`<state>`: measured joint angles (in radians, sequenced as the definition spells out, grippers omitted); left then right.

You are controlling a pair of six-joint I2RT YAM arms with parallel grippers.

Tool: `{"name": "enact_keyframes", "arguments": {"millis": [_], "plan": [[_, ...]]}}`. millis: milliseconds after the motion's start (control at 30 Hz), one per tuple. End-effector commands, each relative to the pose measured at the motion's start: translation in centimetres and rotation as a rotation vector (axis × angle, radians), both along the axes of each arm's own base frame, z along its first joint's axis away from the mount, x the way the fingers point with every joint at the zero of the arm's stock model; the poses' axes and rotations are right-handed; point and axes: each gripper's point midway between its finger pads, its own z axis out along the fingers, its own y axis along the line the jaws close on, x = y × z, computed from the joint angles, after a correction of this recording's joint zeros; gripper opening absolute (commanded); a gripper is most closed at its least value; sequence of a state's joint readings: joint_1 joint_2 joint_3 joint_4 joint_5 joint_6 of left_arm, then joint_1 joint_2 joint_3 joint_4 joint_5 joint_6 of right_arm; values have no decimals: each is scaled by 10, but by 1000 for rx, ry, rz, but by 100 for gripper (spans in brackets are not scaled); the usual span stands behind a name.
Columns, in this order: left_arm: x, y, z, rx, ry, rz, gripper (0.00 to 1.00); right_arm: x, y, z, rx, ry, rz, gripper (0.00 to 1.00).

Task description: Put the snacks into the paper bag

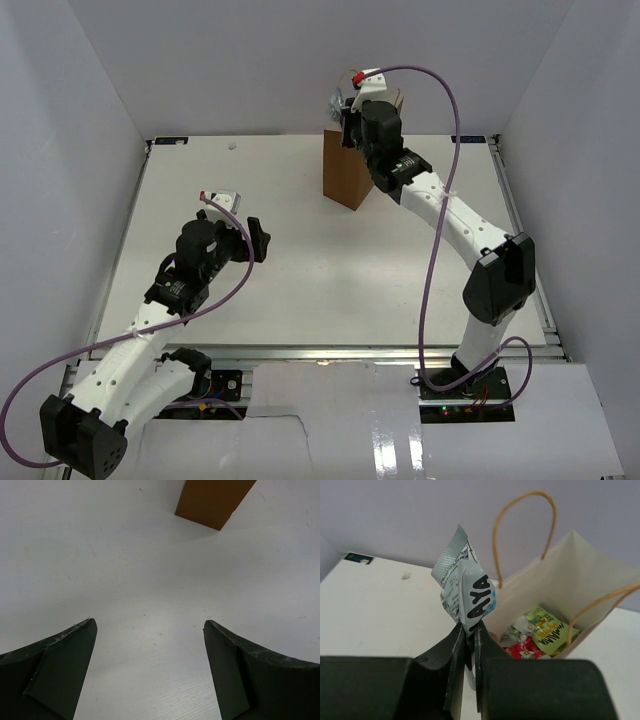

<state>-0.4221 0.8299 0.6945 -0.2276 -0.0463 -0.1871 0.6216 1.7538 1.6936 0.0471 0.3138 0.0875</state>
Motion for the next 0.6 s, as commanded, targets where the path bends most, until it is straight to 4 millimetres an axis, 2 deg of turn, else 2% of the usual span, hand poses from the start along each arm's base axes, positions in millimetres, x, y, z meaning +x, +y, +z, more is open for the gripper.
{"name": "enact_keyframes", "arguments": {"millis": [0,133,333,433,467,567], "plan": [[1,3,4,16,-21,9,98,19,-28,19,107,7,-178,8],[0,0,6,14,-23,-10,98,27,-41,15,74,-3,-247,8],[-1,-4,3,11,-14,-29,98,35,-42,2,42,-2,-270,13],[-1,-4,3,12,-12,-29,98,37,-42,-1,25,-6,-276,22],[-1,-4,3,13,-13,-30,98,38,-43,-2,22,-7,-279,34],[-1,-4,3,14,-13,-33,98,37,-46,-3,14,-14,-290,47]]}}
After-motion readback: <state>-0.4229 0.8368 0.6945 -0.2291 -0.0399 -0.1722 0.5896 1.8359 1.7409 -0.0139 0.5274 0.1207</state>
